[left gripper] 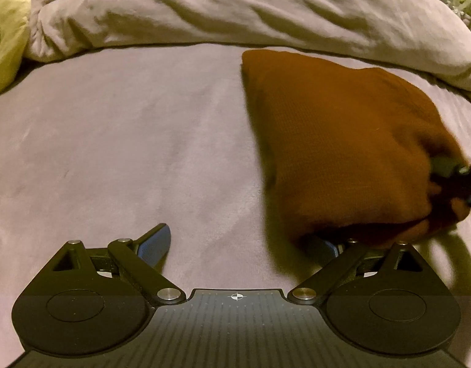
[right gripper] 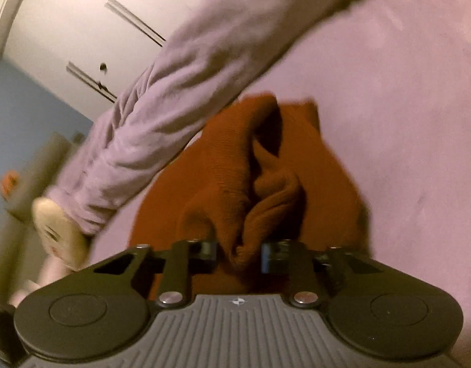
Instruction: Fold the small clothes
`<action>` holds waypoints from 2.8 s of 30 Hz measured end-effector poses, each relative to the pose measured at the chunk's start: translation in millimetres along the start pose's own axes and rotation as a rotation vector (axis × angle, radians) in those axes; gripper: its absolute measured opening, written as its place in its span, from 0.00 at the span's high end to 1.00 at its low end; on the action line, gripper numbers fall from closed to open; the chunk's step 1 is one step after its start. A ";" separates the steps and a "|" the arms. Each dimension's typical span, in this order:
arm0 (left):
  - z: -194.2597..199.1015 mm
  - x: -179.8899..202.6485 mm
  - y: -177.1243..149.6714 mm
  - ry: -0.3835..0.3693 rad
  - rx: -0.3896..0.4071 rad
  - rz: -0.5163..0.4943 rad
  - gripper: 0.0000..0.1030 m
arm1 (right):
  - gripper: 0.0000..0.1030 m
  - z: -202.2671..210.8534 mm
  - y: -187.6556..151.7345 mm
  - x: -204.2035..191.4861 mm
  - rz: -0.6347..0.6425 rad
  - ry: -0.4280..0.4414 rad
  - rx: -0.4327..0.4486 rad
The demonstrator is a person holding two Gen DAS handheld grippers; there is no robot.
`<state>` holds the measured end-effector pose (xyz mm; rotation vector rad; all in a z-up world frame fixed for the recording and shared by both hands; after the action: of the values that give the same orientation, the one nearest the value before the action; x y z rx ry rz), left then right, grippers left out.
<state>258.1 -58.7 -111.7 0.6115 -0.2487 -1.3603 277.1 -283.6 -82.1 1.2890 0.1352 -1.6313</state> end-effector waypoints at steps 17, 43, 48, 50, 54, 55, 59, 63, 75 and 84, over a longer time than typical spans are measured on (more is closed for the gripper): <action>38.7 -30.0 7.2 0.001 0.084 -0.009 0.02 | 0.61 55.0 18.2 6.4 0.280 -0.190 0.080; -44.0 75.9 75.7 0.050 0.253 -0.035 0.00 | 0.66 -66.1 17.1 -1.3 0.838 -0.233 -0.101; -44.0 75.2 74.2 0.044 0.269 -0.045 0.00 | 0.65 -66.2 13.9 -4.9 0.853 -0.252 -0.103; -39.9 71.2 74.7 0.039 0.247 -0.031 0.00 | 0.64 -65.6 16.1 -6.5 0.840 -0.262 -0.109; -20.7 57.8 71.4 0.031 0.249 -0.011 0.00 | 0.61 -50.3 16.8 -26.2 0.807 -0.274 -0.119; -15.7 53.6 68.8 0.025 0.252 -0.003 0.00 | 0.57 -40.4 14.5 -32.1 0.793 -0.255 -0.111; -3.3 39.4 55.3 -0.012 0.252 0.039 0.00 | 0.51 -16.0 3.1 -34.8 0.759 -0.219 -0.096; -8.0 39.2 47.1 -0.029 0.237 0.021 0.00 | 0.46 -13.5 -1.2 -20.2 0.706 -0.224 -0.108; -12.8 7.3 55.8 -0.150 0.180 0.164 0.00 | 0.25 -8.3 16.8 2.2 0.530 -0.129 -0.124; -57.8 20.3 70.9 -0.398 -0.006 0.170 0.00 | 0.15 -27.2 56.1 52.7 0.136 0.020 -0.164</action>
<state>351.0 -57.0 -124.2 0.3009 -0.6043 -1.3077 341.1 -326.9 -108.6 1.1643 0.1864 -1.4612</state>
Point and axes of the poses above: each gripper's, at about its wrist camera, not at the fingertips, and z roughly against the way its jaws point, x to its right, y to its top, the point moved 7 cm from there along -z, roughly the way its jaws point, and after that the axes turned 15 degrees about y, right-handed, at the moved point
